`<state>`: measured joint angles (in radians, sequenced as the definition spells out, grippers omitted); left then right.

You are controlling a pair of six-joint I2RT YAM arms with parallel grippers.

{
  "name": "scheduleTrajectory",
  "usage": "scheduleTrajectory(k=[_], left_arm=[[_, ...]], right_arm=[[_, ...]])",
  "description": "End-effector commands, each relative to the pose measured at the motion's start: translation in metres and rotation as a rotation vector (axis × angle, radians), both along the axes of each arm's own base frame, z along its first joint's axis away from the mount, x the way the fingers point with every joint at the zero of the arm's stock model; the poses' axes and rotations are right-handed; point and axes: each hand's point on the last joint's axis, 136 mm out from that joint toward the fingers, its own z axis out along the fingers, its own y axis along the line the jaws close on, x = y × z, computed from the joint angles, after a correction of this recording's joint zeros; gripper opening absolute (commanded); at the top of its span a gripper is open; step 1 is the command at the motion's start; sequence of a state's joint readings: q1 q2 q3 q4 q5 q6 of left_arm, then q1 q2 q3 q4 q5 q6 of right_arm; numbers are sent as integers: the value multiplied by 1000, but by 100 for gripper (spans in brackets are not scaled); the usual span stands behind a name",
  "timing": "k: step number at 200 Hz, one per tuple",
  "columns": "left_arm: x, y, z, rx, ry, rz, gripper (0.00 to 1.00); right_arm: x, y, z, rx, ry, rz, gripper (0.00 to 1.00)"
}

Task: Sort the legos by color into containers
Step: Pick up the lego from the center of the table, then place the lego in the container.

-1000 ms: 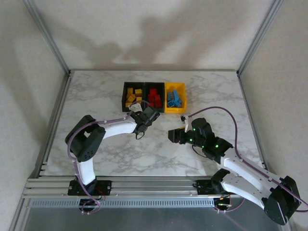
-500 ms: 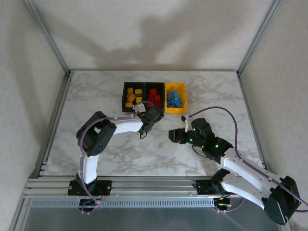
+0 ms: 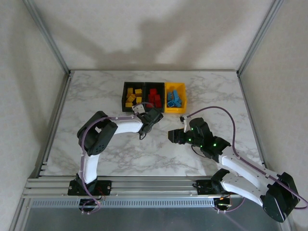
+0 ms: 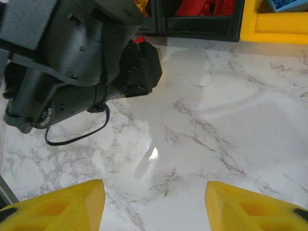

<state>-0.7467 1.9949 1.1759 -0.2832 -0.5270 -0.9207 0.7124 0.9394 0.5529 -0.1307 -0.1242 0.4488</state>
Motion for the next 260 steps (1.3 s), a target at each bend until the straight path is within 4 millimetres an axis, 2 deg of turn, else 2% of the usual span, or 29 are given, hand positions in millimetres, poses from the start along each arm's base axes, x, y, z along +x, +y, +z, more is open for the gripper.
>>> scheduleTrajectory(k=[1, 65, 96, 122, 156, 192, 204, 206, 212, 260], left_arm=[[-6, 9, 28, 18, -42, -8, 36], [-31, 3, 71, -138, -48, -137, 37], [-38, -9, 94, -223, -45, -218, 37], [-37, -28, 110, -278, -27, -287, 38], [-25, -52, 128, -325, -34, -345, 38], [-2, -75, 132, -323, -23, -381, 38], [8, -78, 132, -320, -22, -376, 38], [9, -79, 131, -319, -19, -375, 38], [14, -80, 131, -323, -17, -374, 38], [52, -85, 118, -326, -12, -339, 37]], right_arm=[[2, 3, 1, 3, -7, 0, 57], [4, 12, -1, 29, 4, 19, 57], [6, 17, 3, 52, 2, 33, 57], [5, 19, 7, 70, -2, 37, 57], [7, 13, 2, 55, 21, -7, 57], [17, -4, -4, 9, 44, -118, 58], [19, -12, -8, -13, 64, -160, 58], [25, -20, -9, -16, 70, -193, 58], [27, -25, -11, -19, 82, -214, 58], [30, -39, -6, -6, 75, -260, 59]])
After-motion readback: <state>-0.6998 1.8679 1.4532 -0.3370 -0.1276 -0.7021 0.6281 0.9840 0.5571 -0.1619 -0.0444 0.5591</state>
